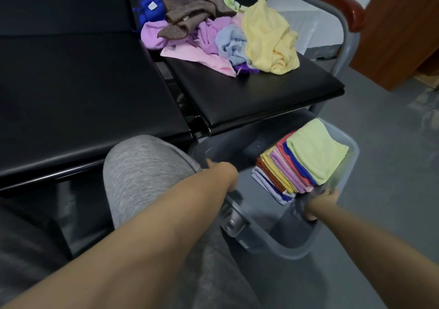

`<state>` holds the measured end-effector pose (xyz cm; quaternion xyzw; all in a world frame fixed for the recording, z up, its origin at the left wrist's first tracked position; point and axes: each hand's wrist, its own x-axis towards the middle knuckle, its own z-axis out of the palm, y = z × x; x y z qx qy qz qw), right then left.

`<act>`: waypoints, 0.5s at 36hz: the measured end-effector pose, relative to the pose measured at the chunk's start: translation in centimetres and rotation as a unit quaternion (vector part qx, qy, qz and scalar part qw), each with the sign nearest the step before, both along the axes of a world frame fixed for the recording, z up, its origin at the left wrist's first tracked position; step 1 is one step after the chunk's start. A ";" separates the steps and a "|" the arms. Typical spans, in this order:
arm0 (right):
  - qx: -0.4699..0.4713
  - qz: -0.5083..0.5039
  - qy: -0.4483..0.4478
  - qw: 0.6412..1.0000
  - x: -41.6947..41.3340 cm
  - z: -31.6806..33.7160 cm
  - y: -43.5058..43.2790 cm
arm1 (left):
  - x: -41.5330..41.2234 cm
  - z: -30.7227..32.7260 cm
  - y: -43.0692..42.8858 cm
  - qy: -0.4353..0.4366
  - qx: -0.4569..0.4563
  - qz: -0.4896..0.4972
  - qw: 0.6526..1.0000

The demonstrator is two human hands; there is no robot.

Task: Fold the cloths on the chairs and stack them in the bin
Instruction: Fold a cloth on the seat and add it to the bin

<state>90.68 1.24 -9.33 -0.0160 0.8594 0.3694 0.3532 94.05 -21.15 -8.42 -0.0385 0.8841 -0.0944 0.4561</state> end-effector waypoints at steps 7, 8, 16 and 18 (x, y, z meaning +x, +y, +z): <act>-0.020 -0.053 -0.009 0.998 -1.3 -3.3 1.7 | 0.4 0.6 0.2 0.063 0.046 0.077 0.994; -0.004 -0.075 -0.015 0.997 -0.9 -2.9 1.4 | 0.2 0.5 0.2 0.073 0.057 0.079 0.993; -0.084 -0.091 -0.074 0.990 -2.5 0.6 0.2 | -0.8 2.5 1.5 0.046 0.039 0.076 0.995; -0.175 -0.115 -0.124 0.970 -3.8 3.2 -1.3 | -1.4 4.8 2.2 0.116 0.140 0.061 0.981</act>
